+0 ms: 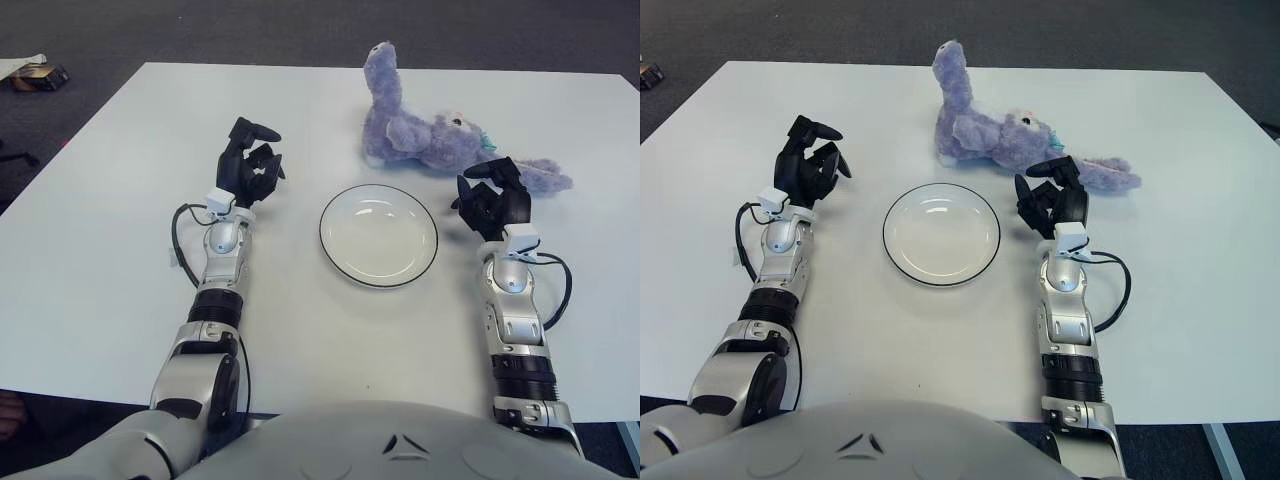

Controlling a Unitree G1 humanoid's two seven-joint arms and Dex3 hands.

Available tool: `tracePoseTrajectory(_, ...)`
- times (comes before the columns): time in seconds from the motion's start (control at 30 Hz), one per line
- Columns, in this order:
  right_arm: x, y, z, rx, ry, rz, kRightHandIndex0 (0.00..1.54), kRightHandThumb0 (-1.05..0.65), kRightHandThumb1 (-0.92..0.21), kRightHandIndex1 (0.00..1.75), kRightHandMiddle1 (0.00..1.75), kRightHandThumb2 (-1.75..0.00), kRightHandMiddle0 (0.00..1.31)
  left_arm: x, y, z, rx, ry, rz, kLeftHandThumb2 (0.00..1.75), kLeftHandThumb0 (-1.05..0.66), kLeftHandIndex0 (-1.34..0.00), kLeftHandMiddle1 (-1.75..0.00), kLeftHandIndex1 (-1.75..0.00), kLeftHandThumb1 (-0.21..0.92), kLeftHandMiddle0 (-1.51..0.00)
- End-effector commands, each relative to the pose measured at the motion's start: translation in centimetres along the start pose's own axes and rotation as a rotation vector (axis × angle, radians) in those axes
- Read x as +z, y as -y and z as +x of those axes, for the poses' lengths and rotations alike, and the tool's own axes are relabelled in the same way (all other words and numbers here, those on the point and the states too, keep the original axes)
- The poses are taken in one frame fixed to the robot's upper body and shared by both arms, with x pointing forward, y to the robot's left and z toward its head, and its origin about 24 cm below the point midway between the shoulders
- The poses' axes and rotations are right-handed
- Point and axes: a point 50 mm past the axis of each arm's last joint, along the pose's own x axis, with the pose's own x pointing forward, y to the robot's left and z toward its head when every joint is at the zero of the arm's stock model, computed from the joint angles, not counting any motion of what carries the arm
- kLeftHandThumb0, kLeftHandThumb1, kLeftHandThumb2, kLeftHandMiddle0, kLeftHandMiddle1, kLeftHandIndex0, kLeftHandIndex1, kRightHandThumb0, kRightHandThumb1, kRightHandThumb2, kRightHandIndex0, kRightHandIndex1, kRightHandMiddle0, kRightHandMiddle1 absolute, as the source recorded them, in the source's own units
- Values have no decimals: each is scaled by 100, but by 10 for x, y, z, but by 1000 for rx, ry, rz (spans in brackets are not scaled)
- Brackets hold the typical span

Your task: Put the doll into the plate.

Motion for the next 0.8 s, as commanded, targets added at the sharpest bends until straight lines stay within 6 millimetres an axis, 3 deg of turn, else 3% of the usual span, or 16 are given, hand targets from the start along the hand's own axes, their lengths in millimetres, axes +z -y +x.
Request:
tracePoseTrajectory(0.0, -15, 3, -18, -12, -43, -49, 81, -36, -92, 152, 152, -31, 43, -33, -4, -42, 20, -189, 14, 32, -35, -42, -175, -153, 92, -96)
tracePoseTrajectory(0.77, 2, 16, -3, -77, 48, -20, 75, -36, -92, 157, 153, -32, 41, -34, -3, -41, 21, -190, 11, 32, -35, -41, -175, -153, 92, -96)
